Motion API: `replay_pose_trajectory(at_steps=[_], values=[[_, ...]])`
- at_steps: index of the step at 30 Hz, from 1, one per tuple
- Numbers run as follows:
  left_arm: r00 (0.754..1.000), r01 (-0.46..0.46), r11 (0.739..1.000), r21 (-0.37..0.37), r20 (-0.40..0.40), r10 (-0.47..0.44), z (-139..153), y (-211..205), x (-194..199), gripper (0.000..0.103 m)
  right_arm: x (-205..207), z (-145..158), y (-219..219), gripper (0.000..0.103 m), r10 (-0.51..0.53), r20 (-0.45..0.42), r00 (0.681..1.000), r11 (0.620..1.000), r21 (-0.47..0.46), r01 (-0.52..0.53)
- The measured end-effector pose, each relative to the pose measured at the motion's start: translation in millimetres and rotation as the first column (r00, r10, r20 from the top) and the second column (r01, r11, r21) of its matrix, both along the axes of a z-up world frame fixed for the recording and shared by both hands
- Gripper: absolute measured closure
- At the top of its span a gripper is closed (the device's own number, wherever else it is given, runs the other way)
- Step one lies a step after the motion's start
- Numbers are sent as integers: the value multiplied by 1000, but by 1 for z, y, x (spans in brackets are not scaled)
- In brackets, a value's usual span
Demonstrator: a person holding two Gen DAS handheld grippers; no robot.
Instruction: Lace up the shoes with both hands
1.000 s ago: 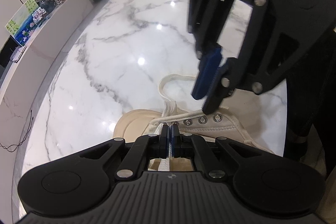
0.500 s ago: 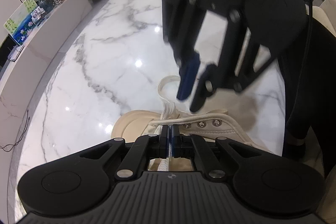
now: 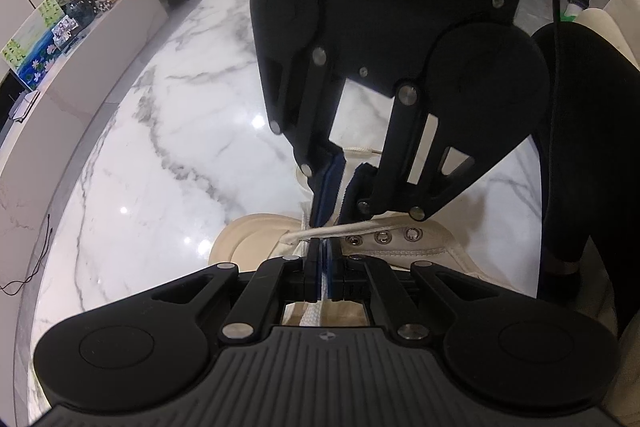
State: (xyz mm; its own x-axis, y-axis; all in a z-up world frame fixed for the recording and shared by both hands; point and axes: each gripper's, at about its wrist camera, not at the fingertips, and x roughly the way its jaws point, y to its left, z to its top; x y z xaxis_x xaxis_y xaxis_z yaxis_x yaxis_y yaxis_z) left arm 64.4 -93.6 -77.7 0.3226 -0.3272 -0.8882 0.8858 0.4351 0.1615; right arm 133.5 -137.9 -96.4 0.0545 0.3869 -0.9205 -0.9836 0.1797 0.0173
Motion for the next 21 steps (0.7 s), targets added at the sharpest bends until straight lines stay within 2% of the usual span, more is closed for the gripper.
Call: replay_pose_trajectory(at_steps=[5,9,13,21], values=[[1000,-12,1000,-1,7,12,-1,2,-2,100,0,-5,2,100,11,7,1000,1000,9,-11],[999,-27,1000,6,29,27,5,6,-7,89,6,-3,1,101,-10,-11,1000,1000,15,10],[997,-68,998,12,42,67,14,19,-18,89,10,0,-1,101,-22,-14,1000,1000,9,22],[987,-156,988,-6,31,156,21,40,-31,89,9,-4,-19,101,-73,-32,997,993,-98,70]])
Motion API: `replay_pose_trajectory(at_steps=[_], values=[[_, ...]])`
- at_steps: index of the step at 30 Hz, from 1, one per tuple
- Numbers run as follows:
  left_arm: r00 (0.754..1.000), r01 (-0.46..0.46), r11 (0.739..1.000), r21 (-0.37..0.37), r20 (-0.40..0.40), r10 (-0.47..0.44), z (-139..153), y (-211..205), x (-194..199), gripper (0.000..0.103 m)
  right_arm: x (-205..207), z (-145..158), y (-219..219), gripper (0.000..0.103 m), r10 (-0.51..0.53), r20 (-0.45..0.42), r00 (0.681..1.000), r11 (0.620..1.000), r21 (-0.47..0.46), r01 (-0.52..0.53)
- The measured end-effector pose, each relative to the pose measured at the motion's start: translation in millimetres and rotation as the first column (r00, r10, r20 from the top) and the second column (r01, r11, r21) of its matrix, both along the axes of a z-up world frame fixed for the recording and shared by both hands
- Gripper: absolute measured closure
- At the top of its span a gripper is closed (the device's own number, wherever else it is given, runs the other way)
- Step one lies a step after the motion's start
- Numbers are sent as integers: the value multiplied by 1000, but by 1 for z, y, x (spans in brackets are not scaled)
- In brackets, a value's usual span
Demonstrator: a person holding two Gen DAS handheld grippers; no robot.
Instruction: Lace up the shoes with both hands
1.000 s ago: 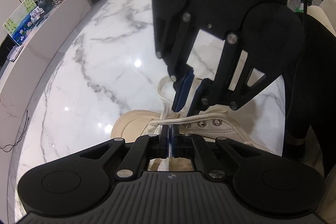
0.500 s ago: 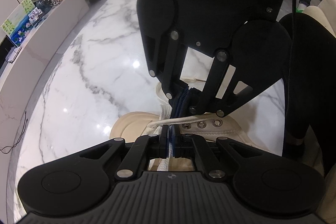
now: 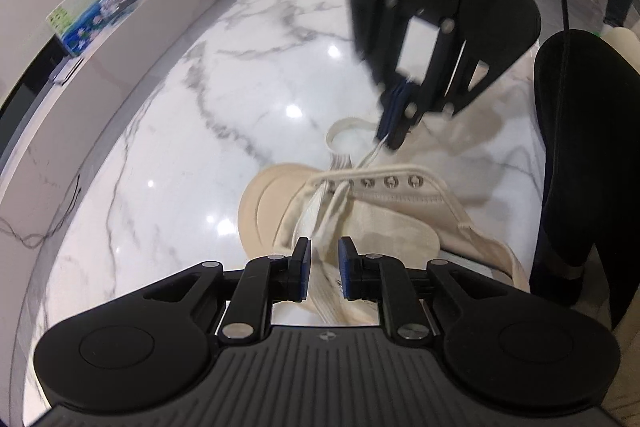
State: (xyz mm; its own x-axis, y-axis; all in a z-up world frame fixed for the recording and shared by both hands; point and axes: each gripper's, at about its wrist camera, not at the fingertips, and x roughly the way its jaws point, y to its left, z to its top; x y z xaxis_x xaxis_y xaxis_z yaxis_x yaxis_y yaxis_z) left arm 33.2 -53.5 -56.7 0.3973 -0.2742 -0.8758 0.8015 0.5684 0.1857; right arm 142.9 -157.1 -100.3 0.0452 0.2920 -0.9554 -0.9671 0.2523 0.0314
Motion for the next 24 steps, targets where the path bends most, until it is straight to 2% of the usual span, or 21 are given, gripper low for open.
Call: replay_pose_trajectory(at_steps=[6,9,12,24], values=[[999,-42,999,-34,-11,41,4,7,0,89,-1,-11,-47,101,-95,-30,995,989,-115,91],[998,-53,998,-39,-16,52,5,9,-1,89,-20,-10,-89,101,-148,-39,988,975,-176,139],[998,-58,998,-38,-17,57,4,13,-5,89,-19,-16,-116,101,-207,-47,977,955,-226,192],[998,-66,995,-70,-11,66,14,19,-5,89,0,-40,-202,101,-421,26,907,825,-406,394]])
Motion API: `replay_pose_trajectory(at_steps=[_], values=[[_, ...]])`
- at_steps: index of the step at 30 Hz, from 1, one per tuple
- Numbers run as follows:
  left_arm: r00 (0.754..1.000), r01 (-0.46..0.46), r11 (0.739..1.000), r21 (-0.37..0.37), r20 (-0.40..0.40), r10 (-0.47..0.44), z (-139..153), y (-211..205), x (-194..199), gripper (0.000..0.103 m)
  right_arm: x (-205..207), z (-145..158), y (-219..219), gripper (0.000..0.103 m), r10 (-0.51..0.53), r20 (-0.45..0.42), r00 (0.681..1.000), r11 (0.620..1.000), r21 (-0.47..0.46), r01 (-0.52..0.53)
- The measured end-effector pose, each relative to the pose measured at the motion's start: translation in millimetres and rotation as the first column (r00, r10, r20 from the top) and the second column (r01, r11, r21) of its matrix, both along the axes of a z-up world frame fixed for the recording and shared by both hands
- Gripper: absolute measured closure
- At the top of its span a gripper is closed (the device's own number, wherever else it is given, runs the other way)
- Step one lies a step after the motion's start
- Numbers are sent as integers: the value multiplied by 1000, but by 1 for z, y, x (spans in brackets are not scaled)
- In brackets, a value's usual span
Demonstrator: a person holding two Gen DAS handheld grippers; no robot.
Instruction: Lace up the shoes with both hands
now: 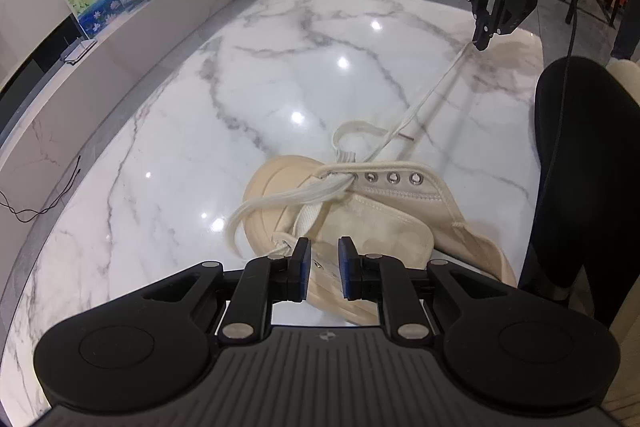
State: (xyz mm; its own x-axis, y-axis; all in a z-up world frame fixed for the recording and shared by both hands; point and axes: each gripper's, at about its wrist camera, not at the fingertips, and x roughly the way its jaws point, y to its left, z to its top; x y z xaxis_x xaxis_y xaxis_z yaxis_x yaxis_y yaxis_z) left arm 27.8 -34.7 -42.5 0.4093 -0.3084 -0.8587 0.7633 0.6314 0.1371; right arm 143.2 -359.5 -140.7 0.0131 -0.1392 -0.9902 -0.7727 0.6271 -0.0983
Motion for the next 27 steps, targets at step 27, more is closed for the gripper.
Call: replay_pose_trajectory(at_steps=[27], values=[[992,-127,992,16,25,126,4,3,25,89,1,70,15,78,-200,79,977,947,273,172]])
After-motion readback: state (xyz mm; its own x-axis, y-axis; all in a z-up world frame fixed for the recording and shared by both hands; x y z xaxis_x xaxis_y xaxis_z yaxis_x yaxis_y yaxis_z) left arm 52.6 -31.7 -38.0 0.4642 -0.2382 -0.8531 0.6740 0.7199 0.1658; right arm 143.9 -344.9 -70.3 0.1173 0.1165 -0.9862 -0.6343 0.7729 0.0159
